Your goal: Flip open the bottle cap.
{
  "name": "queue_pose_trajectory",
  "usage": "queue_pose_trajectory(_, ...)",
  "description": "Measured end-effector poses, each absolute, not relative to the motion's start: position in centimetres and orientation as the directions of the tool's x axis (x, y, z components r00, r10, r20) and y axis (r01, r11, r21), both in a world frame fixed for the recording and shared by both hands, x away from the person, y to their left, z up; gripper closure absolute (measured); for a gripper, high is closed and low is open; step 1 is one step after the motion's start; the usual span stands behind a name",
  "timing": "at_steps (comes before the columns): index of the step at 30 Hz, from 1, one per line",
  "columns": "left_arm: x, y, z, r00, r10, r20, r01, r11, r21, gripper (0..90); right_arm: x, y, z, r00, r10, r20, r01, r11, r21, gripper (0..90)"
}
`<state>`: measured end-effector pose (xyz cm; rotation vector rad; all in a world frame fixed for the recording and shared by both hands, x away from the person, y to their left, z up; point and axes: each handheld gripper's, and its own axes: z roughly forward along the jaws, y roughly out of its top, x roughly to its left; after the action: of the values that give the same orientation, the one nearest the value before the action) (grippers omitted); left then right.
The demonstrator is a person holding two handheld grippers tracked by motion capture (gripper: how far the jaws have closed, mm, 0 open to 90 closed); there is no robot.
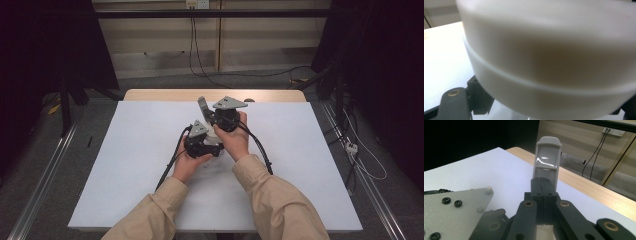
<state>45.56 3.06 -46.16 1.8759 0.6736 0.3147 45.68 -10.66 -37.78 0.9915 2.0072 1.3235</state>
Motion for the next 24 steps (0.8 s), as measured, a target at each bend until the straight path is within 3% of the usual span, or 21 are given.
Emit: queue_pose_trajectory(24, 45.53, 3.02, -46.16, 0.805, 0.587, -0.092, 0.305, -0.274, 0.912, 18.4, 46.18, -10.42, -38.25, -0.589, 0.808, -0.023, 0.301, 0.246, 0.921, 90.0)
